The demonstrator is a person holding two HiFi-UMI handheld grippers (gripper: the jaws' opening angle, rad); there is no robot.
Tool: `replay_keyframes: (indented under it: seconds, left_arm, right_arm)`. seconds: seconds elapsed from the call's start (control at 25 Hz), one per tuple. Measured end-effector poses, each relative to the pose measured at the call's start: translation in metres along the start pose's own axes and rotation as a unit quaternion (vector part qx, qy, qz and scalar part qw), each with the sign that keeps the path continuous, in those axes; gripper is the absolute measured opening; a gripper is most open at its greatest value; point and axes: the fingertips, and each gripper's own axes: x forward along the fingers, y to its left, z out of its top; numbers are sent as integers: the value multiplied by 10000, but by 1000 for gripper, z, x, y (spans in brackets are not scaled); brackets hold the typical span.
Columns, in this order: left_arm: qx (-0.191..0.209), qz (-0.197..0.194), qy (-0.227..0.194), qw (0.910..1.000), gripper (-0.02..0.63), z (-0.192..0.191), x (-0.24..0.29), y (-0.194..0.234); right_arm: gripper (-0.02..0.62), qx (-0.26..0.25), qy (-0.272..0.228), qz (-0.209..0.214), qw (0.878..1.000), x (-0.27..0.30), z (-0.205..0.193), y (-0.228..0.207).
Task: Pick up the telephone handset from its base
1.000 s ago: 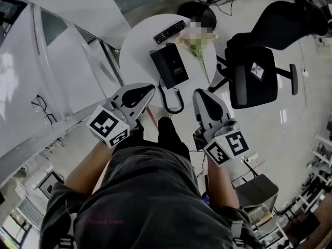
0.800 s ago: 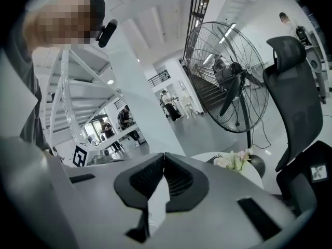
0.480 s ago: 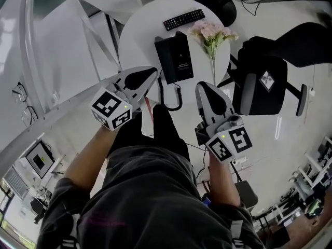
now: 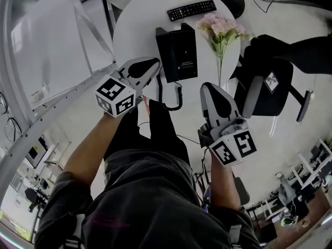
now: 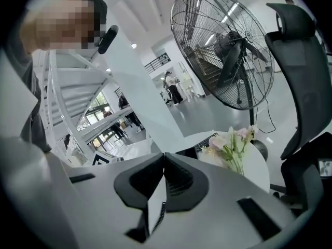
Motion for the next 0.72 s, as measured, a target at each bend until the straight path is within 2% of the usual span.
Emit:
replay_keyframes:
  seconds: [0.16,0.28,0.44,0.72]
  left_arm:
    - [-351,-58,134,9993,67,-19,11,11]
    - [-602,-96,189,9980,80,-32,16,15]
    - [-1016,-258,258,9942,139,-43,27,19]
    - [-1398,-487,332,9884,144,-48,41,23]
  right_arm:
    - [20,47,95,11,9999,10,-11,-6]
    - [20,70,156,34,9998,15,-17,-8]
    - [20,114,236,48,9996,20,-27,-10]
    - [20,175,333,32,9993,24,-36,-14]
